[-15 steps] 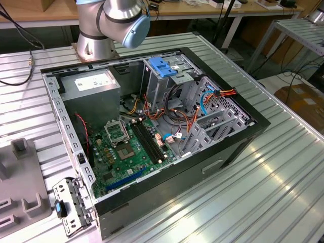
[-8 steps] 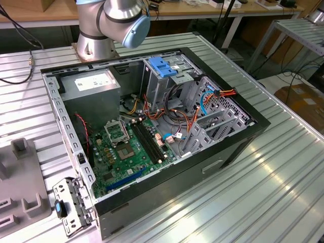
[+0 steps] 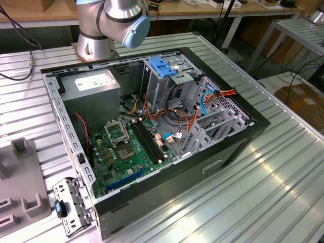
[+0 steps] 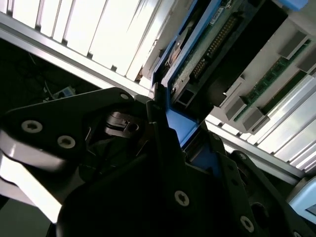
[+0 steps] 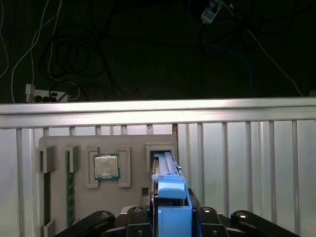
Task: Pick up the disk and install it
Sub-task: 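Pick up the disk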
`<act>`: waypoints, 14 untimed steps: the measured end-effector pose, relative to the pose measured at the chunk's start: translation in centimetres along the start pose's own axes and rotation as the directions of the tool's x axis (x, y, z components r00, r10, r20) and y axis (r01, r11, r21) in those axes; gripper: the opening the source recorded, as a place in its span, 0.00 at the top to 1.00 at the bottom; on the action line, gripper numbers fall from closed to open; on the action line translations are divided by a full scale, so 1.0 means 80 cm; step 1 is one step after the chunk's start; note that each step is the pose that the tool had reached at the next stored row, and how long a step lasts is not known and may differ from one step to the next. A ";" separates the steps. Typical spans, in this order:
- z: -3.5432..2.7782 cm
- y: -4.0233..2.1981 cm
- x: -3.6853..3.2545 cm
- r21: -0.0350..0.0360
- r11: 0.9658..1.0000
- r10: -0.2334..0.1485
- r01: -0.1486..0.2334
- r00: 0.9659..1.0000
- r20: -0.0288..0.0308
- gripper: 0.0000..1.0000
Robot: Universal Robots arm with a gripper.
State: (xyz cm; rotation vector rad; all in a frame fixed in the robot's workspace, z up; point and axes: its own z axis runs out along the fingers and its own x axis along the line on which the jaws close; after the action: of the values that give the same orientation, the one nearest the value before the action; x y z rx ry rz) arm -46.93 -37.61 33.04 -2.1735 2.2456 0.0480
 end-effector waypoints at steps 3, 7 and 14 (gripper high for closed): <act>-0.0107 0.0001 -0.0003 0.000 1.000 0.000 0.000 1.000 0.000 0.63; -0.0289 0.0003 -0.0009 0.000 1.000 0.000 0.000 1.000 0.000 0.63; -0.0665 0.0007 -0.0022 0.000 1.000 0.000 0.000 1.000 0.000 0.63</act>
State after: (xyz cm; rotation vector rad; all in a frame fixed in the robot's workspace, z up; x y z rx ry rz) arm -46.93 -37.61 38.37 -2.1736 2.2456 0.0481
